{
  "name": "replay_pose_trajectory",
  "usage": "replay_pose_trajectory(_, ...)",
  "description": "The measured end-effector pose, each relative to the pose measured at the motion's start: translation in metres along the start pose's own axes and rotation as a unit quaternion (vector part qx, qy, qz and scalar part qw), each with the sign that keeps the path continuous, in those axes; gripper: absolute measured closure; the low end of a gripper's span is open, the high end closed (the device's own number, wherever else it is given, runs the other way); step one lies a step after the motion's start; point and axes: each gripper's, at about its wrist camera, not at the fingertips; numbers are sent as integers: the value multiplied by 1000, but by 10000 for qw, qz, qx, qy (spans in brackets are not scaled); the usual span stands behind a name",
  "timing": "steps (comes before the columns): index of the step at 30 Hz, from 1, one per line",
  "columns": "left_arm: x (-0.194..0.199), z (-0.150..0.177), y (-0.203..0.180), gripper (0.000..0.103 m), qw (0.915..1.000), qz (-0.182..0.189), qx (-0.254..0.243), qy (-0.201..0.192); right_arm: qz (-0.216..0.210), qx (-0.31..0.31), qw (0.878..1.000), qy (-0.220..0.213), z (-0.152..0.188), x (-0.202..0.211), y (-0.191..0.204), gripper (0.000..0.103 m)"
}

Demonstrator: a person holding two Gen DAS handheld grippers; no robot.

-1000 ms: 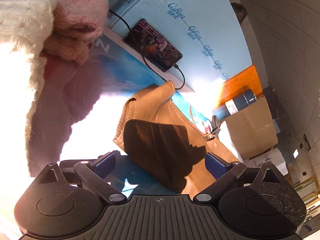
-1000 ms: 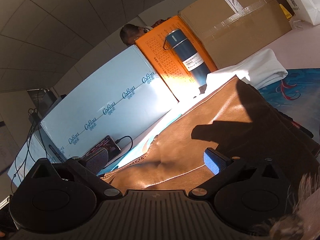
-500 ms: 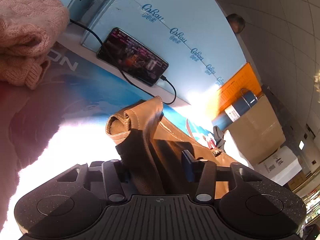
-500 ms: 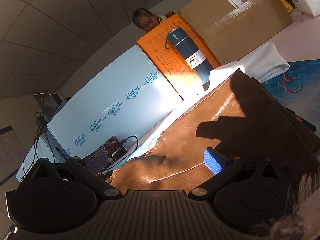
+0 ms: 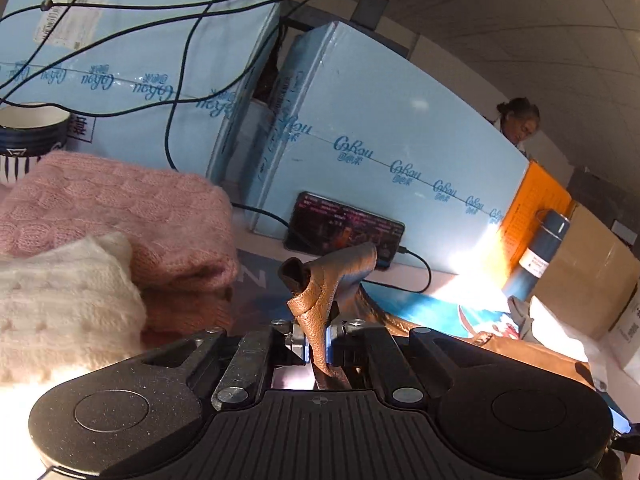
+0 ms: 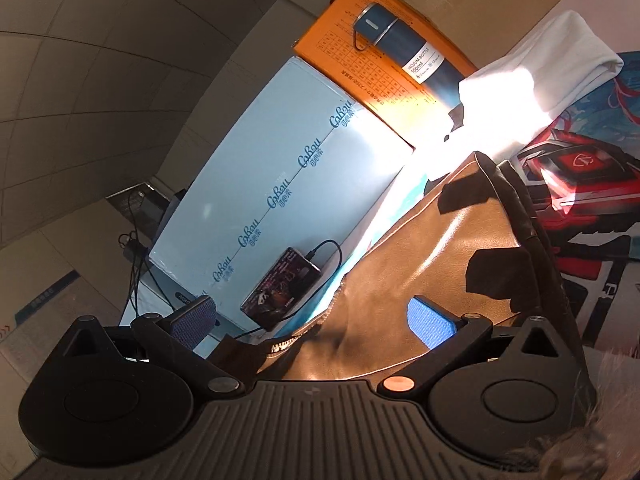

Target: Fold clothes

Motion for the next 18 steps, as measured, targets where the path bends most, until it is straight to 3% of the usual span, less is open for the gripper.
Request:
replay_pose_trajectory(3, 3, -10, -5, 97, 9998, 104, -58, -129, -112, -179, 9994, 267, 7, -19, -5, 0)
replay_pose_trajectory(8, 5, -23, -39, 97, 9959, 751, -399, -318, 32, 524, 9982, 301, 18, -23, 6, 0)
replay_pose_trajectory(11, 11, -24, -69, 97, 9888, 1255, -617, -512, 11, 639, 9975, 293, 19, -21, 8, 0)
replay_pose_trajectory(14, 19, -18, -102, 97, 9765, 1771, -982, -733, -110, 561, 9976, 391, 15, -21, 11, 0)
replay_pose_trajectory(16, 23, -12, -122, 98, 9678, 2065, -1195, -801, -678, 80, 9962, 532, 10, -21, 6, 0)
replay_pose_trajectory(18, 27, -2, -144, 98, 9572, 2338, -1489, -833, -1327, -761, 9858, 688, 6, -26, -7, 0)
Point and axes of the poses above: each gripper's, at about its wrist camera, not at the fingertips, and x roughly against the way its jaws point, y to its left, z to its underside, and after that the axes turned 9 degrees about x, right-handed
